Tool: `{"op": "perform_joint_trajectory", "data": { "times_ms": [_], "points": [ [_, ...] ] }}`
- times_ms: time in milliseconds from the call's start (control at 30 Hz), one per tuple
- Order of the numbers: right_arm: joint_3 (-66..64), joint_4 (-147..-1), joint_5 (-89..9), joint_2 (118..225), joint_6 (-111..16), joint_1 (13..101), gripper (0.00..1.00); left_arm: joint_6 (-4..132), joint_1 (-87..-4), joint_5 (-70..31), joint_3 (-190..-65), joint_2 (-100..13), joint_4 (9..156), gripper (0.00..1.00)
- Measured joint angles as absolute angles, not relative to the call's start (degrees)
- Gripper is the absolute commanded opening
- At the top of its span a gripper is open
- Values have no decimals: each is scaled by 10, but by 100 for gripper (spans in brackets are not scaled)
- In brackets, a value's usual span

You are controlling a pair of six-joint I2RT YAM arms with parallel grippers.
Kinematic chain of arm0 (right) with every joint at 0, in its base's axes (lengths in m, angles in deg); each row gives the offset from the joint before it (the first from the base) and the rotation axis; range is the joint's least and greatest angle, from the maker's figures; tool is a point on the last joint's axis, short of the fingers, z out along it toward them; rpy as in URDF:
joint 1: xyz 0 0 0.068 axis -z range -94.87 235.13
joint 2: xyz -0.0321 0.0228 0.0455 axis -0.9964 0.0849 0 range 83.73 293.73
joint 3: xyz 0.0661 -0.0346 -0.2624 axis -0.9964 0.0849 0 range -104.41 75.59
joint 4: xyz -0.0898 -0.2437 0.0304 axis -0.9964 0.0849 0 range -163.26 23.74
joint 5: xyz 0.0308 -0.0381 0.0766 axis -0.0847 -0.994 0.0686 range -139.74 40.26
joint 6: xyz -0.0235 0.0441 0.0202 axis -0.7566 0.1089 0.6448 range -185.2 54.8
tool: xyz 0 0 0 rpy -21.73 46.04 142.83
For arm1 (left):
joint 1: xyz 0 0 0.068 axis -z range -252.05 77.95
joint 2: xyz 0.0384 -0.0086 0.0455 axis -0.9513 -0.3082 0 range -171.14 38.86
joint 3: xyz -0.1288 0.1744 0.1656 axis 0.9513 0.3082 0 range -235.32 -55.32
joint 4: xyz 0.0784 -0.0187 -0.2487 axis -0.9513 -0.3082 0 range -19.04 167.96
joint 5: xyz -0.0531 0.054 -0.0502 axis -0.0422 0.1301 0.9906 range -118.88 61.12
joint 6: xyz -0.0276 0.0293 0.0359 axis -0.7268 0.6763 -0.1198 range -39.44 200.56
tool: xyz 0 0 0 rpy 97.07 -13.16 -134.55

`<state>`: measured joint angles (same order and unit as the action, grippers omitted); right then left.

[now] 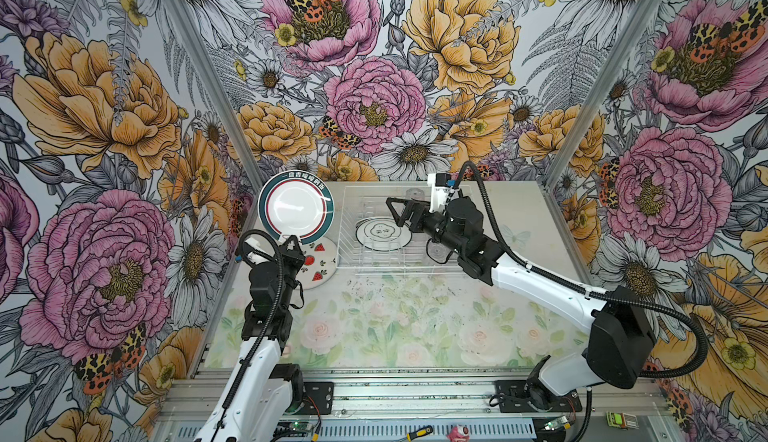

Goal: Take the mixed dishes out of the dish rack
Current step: 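Carry the plate with the left gripper toward the watermelon plate on the table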

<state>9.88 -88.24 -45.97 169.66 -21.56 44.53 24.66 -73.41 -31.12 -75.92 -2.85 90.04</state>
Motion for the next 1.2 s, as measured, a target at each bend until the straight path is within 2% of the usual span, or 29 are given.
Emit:
{"op": "perform_joint_trajectory", "data": {
  "times_ms": [333,1200],
  "points": [
    [106,-879,-474,1673,-229,442,99,232,-745,-361,-667,110,777,0],
    [106,-882,-480,1673,-242,434,99,129,-733,-368,-601,103,752,0]
  ]
}}
